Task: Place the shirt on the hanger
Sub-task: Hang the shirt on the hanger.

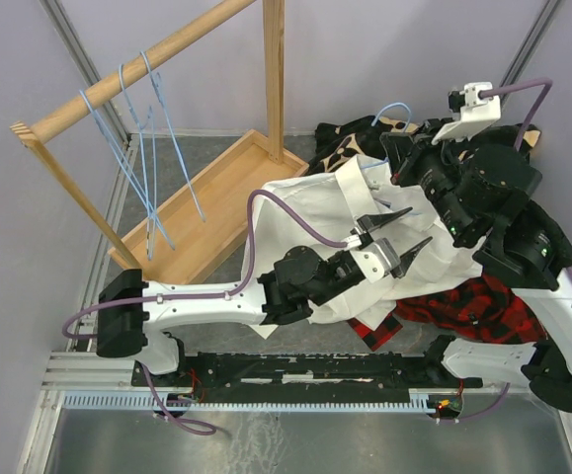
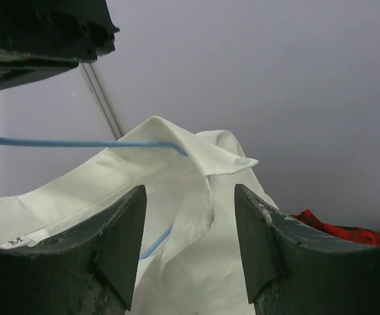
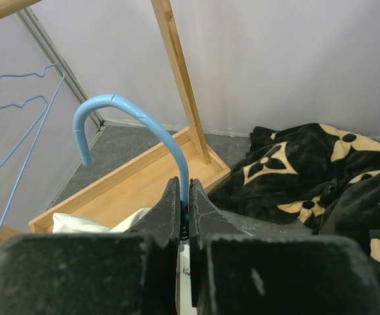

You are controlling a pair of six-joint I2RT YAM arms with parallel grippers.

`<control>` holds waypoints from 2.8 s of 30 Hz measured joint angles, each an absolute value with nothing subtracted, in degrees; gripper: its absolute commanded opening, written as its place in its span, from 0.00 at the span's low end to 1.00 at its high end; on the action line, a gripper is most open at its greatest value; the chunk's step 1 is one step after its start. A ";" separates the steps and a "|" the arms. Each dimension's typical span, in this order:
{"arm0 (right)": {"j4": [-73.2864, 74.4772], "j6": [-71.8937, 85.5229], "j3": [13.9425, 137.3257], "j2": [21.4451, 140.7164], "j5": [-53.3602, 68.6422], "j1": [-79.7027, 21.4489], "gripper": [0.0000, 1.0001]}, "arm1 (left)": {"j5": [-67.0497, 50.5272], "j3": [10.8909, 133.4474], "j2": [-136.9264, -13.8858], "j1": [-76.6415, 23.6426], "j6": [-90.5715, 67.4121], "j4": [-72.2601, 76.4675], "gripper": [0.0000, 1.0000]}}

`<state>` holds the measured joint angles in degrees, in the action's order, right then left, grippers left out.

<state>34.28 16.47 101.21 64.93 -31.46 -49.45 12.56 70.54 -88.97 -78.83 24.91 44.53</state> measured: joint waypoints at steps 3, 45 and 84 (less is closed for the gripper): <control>34.28 16.47 100.79 63.81 -30.94 -49.45 0.00 | 12.84 70.57 -89.76 -78.83 24.73 44.86 0.66; 24.01 4.38 90.45 55.24 -20.67 -49.45 0.00 | 10.31 67.57 -80.82 -78.85 16.08 35.92 0.03; 24.25 -8.45 128.09 71.70 -26.09 -49.45 0.00 | 43.72 32.56 -48.18 -78.89 -11.22 11.57 0.81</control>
